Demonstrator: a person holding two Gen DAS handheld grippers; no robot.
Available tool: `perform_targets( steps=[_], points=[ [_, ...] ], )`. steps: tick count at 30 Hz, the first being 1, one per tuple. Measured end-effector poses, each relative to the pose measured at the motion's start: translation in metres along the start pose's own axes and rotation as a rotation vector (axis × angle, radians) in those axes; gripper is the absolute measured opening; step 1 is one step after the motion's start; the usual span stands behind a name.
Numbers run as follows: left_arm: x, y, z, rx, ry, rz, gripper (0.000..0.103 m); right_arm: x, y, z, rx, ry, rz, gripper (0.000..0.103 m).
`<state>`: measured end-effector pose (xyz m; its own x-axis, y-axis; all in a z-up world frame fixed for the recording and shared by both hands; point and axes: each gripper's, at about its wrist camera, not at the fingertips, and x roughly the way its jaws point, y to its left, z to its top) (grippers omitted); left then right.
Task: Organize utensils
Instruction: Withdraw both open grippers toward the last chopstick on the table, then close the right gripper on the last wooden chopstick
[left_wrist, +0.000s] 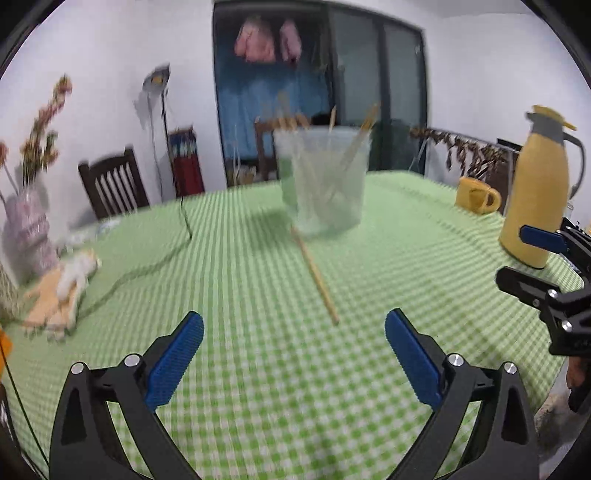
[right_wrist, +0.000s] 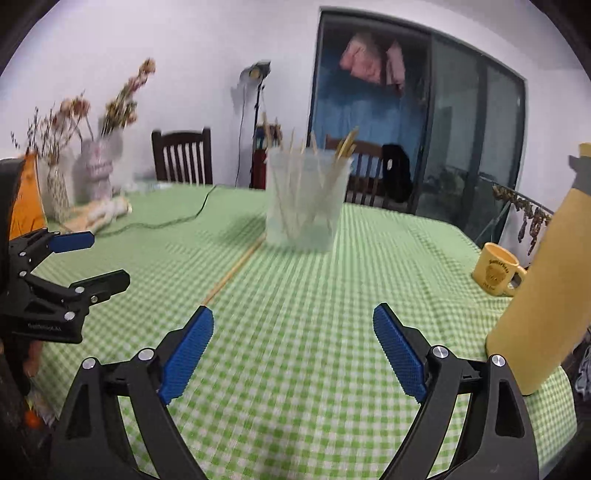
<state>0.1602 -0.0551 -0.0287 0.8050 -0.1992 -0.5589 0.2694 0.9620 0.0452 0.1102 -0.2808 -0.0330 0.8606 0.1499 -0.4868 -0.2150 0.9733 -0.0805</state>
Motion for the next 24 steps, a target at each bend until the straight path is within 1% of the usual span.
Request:
perform_targets(
  steps=[2, 4, 7, 11, 13, 15, 16, 18, 19, 21, 23, 24],
  points=[
    [0.014, 0.012, -0.002, -0.033, 0.065, 0.007, 0.096, 0.006, 0.005, 0.001, -0.007, 0.020, 0.016, 0.085],
    [0.020, 0.022, -0.005, -0.075, 0.086, 0.010, 0.096, 0.013, 0.011, 0.002, -0.025, 0.033, 0.020, 0.085],
    [0.027, 0.040, -0.006, -0.126, 0.097, 0.019, 0.096, 0.022, 0.017, 0.005, -0.031, 0.054, 0.033, 0.085],
    [0.035, 0.062, -0.006, -0.160, 0.107, 0.036, 0.096, 0.050, 0.031, 0.012, -0.003, 0.148, 0.081, 0.085],
    [0.038, 0.071, -0.003, -0.164, 0.105, 0.043, 0.096, 0.065, 0.042, 0.014, -0.009, 0.188, 0.103, 0.082],
    [0.041, 0.080, -0.001, -0.169, 0.110, 0.053, 0.096, 0.083, 0.053, 0.018, -0.016, 0.223, 0.132, 0.070],
    [0.041, 0.083, 0.001, -0.174, 0.112, 0.056, 0.096, 0.090, 0.056, 0.019, -0.015, 0.241, 0.137, 0.067],
    [0.043, 0.093, 0.002, -0.188, 0.116, 0.062, 0.096, 0.110, 0.064, 0.024, -0.009, 0.280, 0.164, 0.055],
    [0.043, 0.099, 0.003, -0.192, 0.114, 0.064, 0.096, 0.116, 0.067, 0.025, -0.007, 0.291, 0.172, 0.052],
    [0.042, 0.105, 0.003, -0.197, 0.110, 0.076, 0.096, 0.136, 0.075, 0.028, -0.014, 0.337, 0.180, 0.036],
    [0.041, 0.112, 0.003, -0.205, 0.113, 0.089, 0.096, 0.148, 0.079, 0.030, -0.022, 0.366, 0.179, 0.029],
    [0.041, 0.115, 0.002, -0.211, 0.114, 0.093, 0.096, 0.153, 0.082, 0.029, -0.032, 0.382, 0.175, 0.022]
  ],
)
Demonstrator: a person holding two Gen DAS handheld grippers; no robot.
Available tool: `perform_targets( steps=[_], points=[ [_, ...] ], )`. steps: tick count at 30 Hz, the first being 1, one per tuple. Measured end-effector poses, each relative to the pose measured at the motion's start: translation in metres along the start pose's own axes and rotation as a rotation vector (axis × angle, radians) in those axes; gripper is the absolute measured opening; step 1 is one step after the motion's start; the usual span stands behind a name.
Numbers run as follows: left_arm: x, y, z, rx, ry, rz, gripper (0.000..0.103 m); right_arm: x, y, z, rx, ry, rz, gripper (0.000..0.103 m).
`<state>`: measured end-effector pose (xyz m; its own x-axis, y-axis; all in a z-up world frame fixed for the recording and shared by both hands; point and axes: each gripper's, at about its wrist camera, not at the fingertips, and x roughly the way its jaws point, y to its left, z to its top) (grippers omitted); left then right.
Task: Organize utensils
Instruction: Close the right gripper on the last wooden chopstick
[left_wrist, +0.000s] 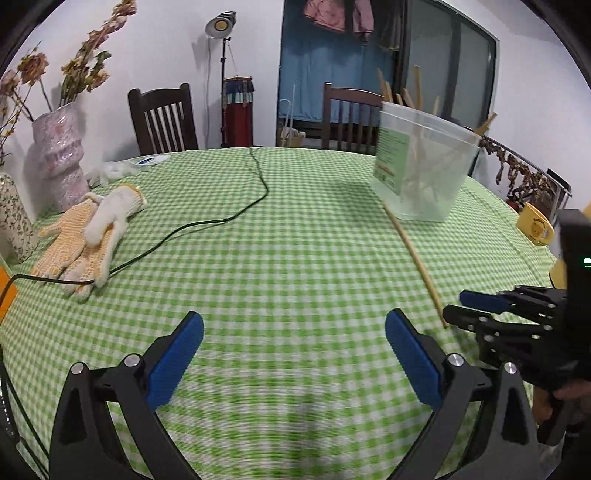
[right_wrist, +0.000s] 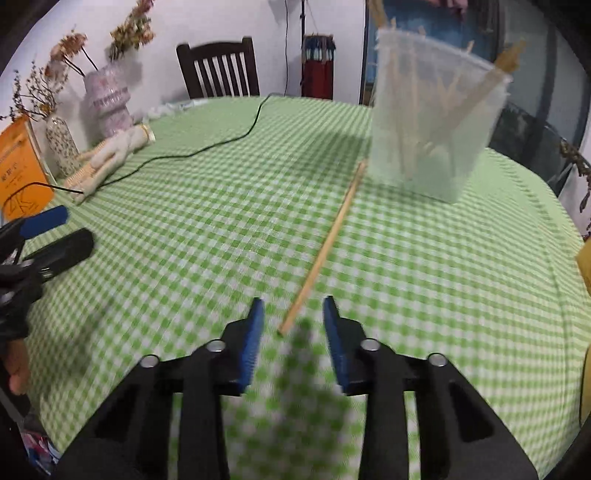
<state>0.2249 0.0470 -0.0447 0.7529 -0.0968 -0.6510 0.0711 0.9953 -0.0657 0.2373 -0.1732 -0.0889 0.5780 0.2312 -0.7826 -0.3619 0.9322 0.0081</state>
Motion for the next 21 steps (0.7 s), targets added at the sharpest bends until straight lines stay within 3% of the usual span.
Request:
perform_targets(
  steps=[3, 8, 13, 17, 21],
  points=[
    [0.001, 0.009, 0.001, -0.026, 0.008, 0.010, 0.096, 0.006, 0.004, -0.004, -0.032, 0.024, 0.009, 0.008],
    [0.013, 0.009, 0.003, -0.040, 0.042, 0.011, 0.096, -0.011, -0.003, -0.017, -0.090, 0.017, 0.057, 0.000],
    [0.023, -0.011, 0.011, 0.019, 0.051, -0.013, 0.096, -0.040, -0.042, -0.036, -0.119, 0.029, 0.025, 0.000],
    [0.031, -0.034, 0.019, 0.095, 0.045, -0.033, 0.096, -0.058, -0.099, -0.043, 0.010, 0.014, -0.079, 0.000],
    [0.037, -0.039, 0.031, 0.098, 0.035, -0.014, 0.096, -0.069, -0.085, -0.042, 0.007, -0.028, 0.041, 0.001]
  ],
)
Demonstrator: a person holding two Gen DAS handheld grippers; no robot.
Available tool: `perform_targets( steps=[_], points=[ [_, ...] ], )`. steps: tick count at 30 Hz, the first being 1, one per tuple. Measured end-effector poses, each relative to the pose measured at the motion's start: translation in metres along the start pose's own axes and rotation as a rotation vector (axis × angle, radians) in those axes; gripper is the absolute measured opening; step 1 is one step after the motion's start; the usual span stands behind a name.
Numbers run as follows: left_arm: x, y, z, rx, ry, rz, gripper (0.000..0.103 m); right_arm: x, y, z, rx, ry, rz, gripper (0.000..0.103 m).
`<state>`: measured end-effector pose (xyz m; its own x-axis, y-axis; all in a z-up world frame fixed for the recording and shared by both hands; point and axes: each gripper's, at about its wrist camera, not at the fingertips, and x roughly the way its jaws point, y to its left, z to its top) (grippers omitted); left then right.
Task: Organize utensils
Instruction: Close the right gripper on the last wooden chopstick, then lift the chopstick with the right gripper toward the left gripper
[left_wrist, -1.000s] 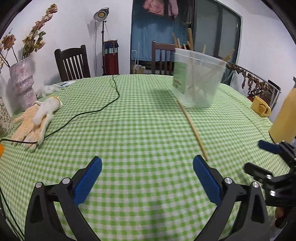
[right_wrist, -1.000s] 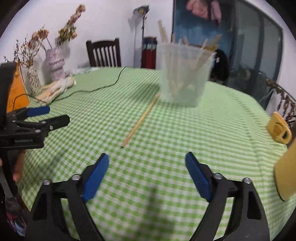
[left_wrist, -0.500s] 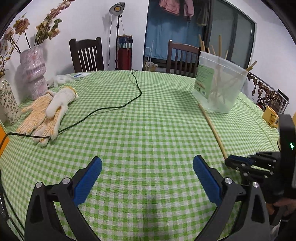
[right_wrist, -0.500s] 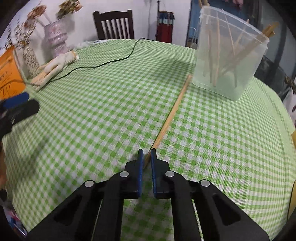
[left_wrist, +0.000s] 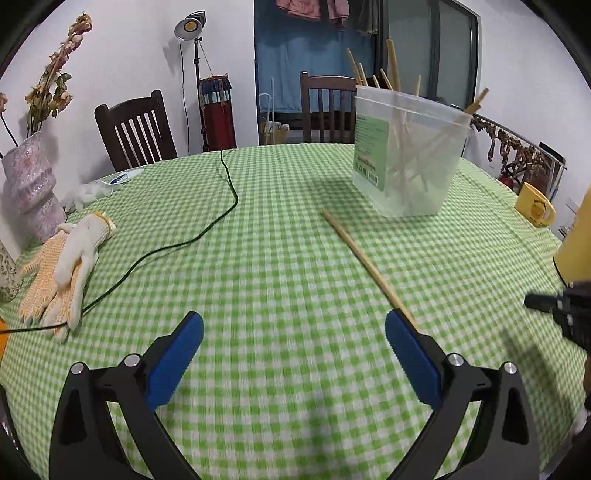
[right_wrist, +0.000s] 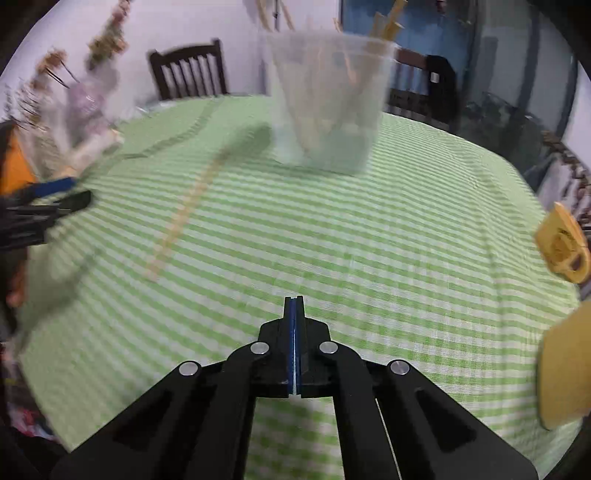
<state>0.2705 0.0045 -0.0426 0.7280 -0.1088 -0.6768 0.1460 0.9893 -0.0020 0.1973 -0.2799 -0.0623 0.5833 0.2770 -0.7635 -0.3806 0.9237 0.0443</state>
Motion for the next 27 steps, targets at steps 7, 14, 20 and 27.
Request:
perform_targets(
  steps=[7, 14, 20, 27],
  points=[
    [-0.006, 0.013, 0.004, -0.008, 0.013, 0.050, 0.096, 0.040, 0.069, 0.010, -0.125, 0.021, 0.078, 0.053],
    [-0.013, 0.036, -0.009, -0.052, 0.034, 0.087, 0.096, 0.072, 0.089, 0.023, -0.175, 0.053, 0.072, 0.019],
    [-0.003, 0.040, -0.009, -0.088, 0.062, 0.070, 0.096, 0.063, 0.072, 0.021, -0.243, 0.069, 0.021, 0.005],
    [0.009, 0.020, 0.001, -0.032, 0.054, 0.037, 0.096, 0.052, -0.018, 0.021, -0.065, 0.089, -0.086, 0.004]
  ],
)
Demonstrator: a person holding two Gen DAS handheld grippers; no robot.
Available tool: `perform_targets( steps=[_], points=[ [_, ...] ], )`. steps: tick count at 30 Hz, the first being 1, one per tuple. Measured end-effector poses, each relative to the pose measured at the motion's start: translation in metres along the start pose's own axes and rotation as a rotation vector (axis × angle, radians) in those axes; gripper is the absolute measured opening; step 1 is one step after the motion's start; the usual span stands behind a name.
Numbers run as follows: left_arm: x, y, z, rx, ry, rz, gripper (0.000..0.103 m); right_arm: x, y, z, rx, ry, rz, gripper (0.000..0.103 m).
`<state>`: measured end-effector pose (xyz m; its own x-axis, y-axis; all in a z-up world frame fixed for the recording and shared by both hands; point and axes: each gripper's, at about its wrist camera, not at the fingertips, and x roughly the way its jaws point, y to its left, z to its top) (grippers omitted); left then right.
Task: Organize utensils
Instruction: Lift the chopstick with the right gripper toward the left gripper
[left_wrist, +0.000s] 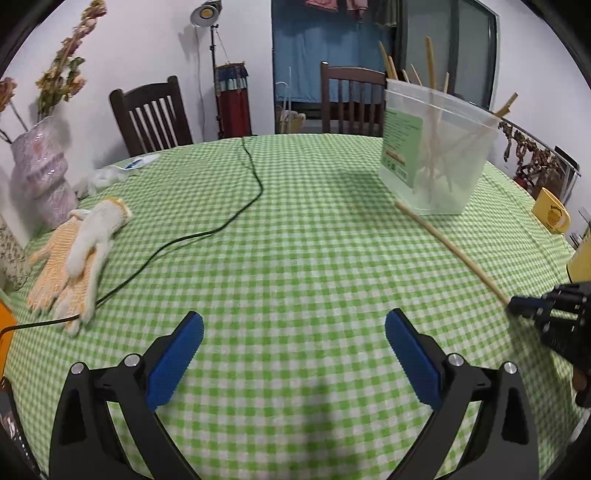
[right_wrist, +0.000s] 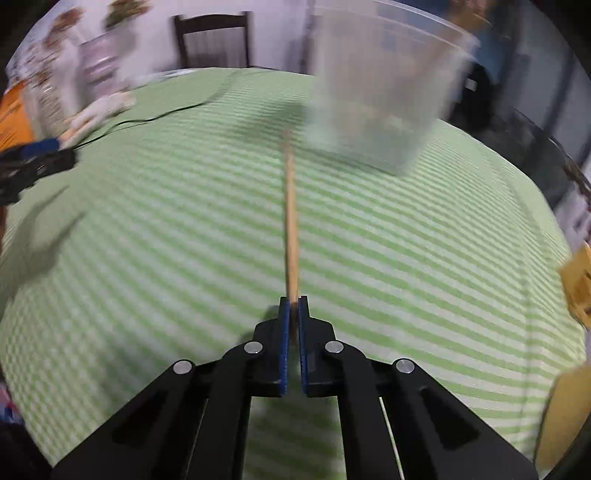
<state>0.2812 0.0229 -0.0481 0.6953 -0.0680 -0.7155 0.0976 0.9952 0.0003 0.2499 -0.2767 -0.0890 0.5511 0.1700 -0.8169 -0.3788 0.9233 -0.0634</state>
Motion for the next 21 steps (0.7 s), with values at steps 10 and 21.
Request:
perform_targets(
  steps=[10, 21],
  points=[
    [0.014, -0.064, 0.019, 0.151, -0.039, -0.168, 0.096, -0.033, 0.001, -0.015, -0.074, -0.024, 0.204, 0.004],
    [0.097, -0.097, 0.077, 0.187, 0.212, -0.332, 0.078, -0.048, -0.015, -0.040, -0.206, 0.017, 0.222, 0.004]
  ],
)
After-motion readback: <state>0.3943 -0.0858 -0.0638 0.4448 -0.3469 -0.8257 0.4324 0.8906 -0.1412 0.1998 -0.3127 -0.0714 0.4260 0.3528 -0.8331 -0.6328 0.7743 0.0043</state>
